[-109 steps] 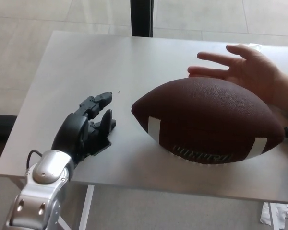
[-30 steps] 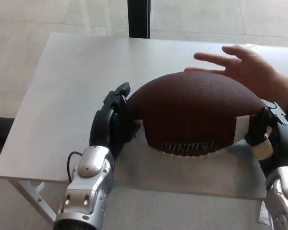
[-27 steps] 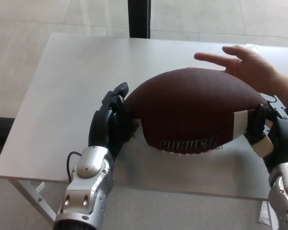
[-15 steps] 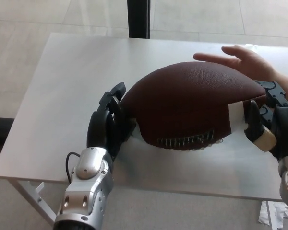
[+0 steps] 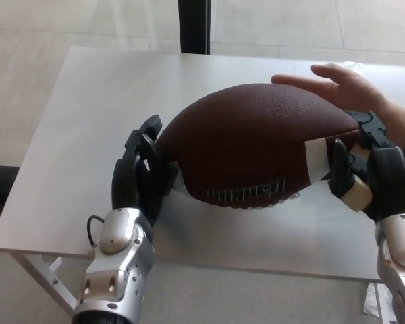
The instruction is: The robot uses both its hands to grab the left and right ends of a football kept in the middle of the desk infront of it, lifts it up and places it in the palm of a person
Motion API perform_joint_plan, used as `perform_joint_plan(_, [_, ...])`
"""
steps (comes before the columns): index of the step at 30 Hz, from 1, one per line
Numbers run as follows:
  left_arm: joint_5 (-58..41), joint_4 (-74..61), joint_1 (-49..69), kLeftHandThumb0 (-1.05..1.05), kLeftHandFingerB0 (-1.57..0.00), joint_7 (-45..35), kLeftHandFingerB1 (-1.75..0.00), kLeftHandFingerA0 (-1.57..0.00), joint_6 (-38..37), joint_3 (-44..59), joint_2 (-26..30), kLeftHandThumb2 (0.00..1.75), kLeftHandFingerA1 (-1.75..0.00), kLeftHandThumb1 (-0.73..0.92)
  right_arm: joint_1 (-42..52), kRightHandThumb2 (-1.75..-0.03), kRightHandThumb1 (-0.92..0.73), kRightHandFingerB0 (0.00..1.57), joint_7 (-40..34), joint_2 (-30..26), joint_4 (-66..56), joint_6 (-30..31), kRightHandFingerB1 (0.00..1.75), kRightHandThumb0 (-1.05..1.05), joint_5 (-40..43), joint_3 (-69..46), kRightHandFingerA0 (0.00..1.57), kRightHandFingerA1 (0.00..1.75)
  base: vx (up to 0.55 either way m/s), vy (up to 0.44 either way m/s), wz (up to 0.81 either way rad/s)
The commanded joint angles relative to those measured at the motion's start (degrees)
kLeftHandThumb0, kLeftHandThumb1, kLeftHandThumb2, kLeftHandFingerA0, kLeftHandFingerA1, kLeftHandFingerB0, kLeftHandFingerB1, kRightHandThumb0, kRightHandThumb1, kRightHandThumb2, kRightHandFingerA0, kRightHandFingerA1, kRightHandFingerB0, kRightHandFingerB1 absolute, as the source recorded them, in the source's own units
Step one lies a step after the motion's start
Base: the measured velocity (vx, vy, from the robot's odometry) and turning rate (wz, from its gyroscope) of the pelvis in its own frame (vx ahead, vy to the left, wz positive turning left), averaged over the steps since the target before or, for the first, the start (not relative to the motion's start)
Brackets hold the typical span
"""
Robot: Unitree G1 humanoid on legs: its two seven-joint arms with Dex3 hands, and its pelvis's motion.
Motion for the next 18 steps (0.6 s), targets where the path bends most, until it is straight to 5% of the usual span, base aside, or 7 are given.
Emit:
perform_joint_plan(1, [-6.38,2.05,1.31,-0.83,-0.17,0.0,-0.35,-0.3,1.97,0.07,-11.59,0.93,-0.56,0.92,-2.01,-0.71,-0.76,0.51,2.97,5.1,4.04,-6.35,0.85,-1.05,0.71,2.52,1.12,1.08,0.0,0.0,0.0])
perform_joint_plan(3, [-6.19,2.9,-0.27,-0.79,-0.05,0.05,-0.36,-0.21,1.05,-0.44,-12.27,1.24,-0.56,0.91,-3.09,-0.71,-0.74,0.5,2.18,5.55,4.4,-5.5,0.85,-1.05,0.1,2.56,1.25,1.13,0.0,0.0,0.0])
perform_joint_plan(4, [-6.84,3.13,-0.96,-0.86,-0.08,-0.24,-0.27,-0.16,0.97,-0.24,-12.82,0.92,-0.46,0.92,-3.58,-0.71,-0.77,0.48,1.72,5.65,4.95,-6.14,0.85,-1.05,-0.62,2.84,0.91,1.06,0.0,0.0,0.0])
perform_joint_plan(5, [-6.02,3.1,-1.6,-0.85,-0.06,0.69,-0.24,-0.19,1.52,-0.88,-12.95,0.94,-0.47,0.92,-4.14,-0.74,-0.78,0.45,1.26,5.69,5.95,-7.1,0.85,-1.05,-1.5,3.24,0.76,1.0,0.0,0.0,0.0])
perform_joint_plan(9, [1.39,3.27,-5.93,-0.75,-0.07,5.45,-0.33,-0.31,8.09,-6.37,-11.15,1.22,-0.69,0.91,-7.16,-0.71,-0.81,0.46,-0.35,6.1,10.18,-11.96,0.82,-1.05,-4.35,5.15,0.71,0.97,0.0,0.0,0.0])
perform_joint_plan(10, [1.37,3.89,-6.63,-0.76,-0.11,5.76,-0.29,-0.28,8.37,-6.6,-11.46,0.91,-0.67,0.92,-7.79,-0.72,-0.81,0.45,-0.43,6.18,10.96,-12.78,0.8,-1.05,-4.61,5.56,0.66,0.95,0.0,0.0,0.0])
perform_joint_plan(18, [-0.34,4.64,-7.24,-0.79,-0.09,3.76,-0.27,-0.21,7.52,-8.38,-13.18,0.89,-0.63,0.92,-12.2,-0.71,-0.86,0.47,-3.99,5.45,15.18,-14.82,0.85,-1.05,-9.71,9.35,0.71,0.97,0.0,0.0,0.0])
